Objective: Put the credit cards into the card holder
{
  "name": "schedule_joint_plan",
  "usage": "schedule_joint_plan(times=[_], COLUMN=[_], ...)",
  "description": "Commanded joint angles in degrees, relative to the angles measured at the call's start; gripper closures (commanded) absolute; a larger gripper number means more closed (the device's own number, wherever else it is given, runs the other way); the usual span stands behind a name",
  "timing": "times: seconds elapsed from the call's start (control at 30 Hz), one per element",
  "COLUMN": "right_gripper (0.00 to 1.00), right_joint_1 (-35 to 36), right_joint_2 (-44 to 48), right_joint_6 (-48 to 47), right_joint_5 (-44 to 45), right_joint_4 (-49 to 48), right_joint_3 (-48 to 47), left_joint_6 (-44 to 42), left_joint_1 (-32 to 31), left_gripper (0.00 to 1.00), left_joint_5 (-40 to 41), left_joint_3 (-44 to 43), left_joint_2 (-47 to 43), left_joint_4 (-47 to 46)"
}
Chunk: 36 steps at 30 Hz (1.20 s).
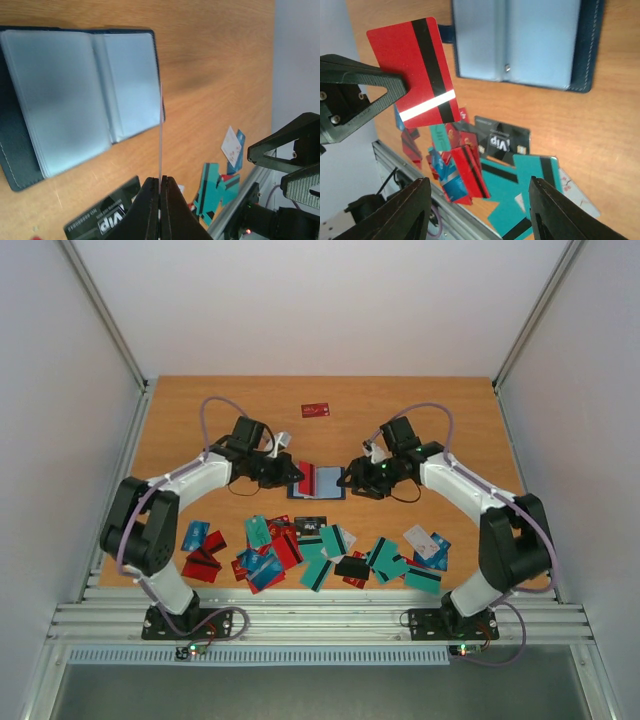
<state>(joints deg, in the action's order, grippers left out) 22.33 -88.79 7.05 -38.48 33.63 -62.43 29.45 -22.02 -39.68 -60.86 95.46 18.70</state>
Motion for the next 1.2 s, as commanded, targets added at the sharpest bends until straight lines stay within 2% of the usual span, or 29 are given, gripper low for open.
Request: schedule_joint_plan(times=[0.0, 0.27, 0.5, 0.83, 1.17], right_gripper=[0.47, 0.58, 0.62, 0.64, 0.69], right_joint_1=[-1.1, -3.7, -4.6, -4.7, -4.7], right_joint_2=[-5.8, -15.2, -20.6, -25.6, -29.1], right_joint_6=[2.4, 5.3, 4.6, 4.1, 3.0], right_joint_5=[0.8, -3.4, -5.1, -6.9, -7.6], right_joint_4=[-2.9, -8.1, -8.7, -10.6, -10.2], right_joint_3=[-3.9, -5.6, -8.2, -10.4, -11.4], left_joint_6=[-2.1, -1.1, -0.8, -0.4, 1.0], left_joint_1=[0.6, 1.0, 1.1, 1.2, 1.2], left_gripper=[1.0, 1.0, 1.0, 1.0, 1.0], left_joint_5=[0.1, -0.5, 0.0, 2.0, 0.8], left_joint_3=[-3.5, -9.0, -10.1, -10.4, -8.7], left_joint_2=[5.5, 12.8, 16.6, 17.9, 19.0], left_joint_4=[-5.3, -6.9, -7.8, -8.7, -11.4])
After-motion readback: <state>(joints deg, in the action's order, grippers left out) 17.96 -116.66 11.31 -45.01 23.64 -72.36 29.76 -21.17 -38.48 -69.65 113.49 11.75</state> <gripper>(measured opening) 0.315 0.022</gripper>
